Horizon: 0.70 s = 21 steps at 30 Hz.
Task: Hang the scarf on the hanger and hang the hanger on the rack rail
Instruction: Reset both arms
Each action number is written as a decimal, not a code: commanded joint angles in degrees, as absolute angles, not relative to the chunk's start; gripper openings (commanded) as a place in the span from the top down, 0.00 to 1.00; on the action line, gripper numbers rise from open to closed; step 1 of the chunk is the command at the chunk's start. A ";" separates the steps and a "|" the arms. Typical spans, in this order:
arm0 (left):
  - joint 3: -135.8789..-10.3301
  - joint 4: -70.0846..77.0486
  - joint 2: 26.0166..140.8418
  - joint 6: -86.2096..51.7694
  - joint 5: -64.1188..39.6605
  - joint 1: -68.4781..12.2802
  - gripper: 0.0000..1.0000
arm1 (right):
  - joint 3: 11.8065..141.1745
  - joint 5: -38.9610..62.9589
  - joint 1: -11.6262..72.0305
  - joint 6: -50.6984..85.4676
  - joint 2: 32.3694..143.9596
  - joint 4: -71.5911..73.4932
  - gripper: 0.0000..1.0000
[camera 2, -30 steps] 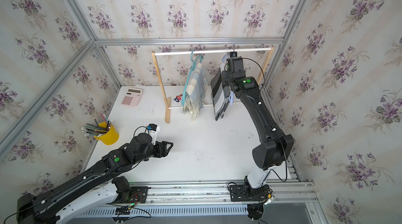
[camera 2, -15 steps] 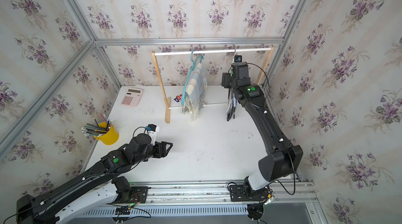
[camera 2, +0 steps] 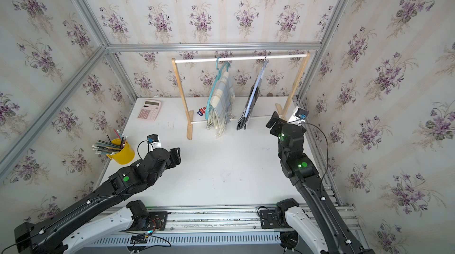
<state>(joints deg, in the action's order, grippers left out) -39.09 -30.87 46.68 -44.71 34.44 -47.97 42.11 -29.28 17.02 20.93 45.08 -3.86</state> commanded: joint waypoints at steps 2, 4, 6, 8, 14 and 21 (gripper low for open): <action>-35.08 -11.04 50.61 -23.18 50.32 -44.25 0.18 | 38.49 -38.58 17.23 21.98 47.12 3.46 0.00; -33.18 -2.82 53.66 -15.79 49.13 -38.93 0.18 | 35.56 -37.26 17.03 18.60 51.39 6.44 0.00; -29.93 7.05 55.71 -6.04 44.97 -32.89 0.18 | 29.33 -25.49 16.61 4.20 54.11 18.13 0.00; -24.69 20.40 57.42 2.62 34.96 -26.57 0.18 | 23.00 -17.81 16.36 -6.10 57.00 30.23 0.00; -18.01 37.31 66.77 6.81 13.85 -10.36 0.18 | 9.32 -15.85 11.18 -0.88 68.38 61.34 0.00; -18.36 48.23 77.76 3.74 5.53 -3.05 0.17 | -0.84 -18.19 9.18 -2.71 90.02 103.17 0.00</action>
<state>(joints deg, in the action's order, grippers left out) -17.85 38.89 75.13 3.95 11.27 -4.29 1.43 -16.60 9.91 -2.96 84.18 75.31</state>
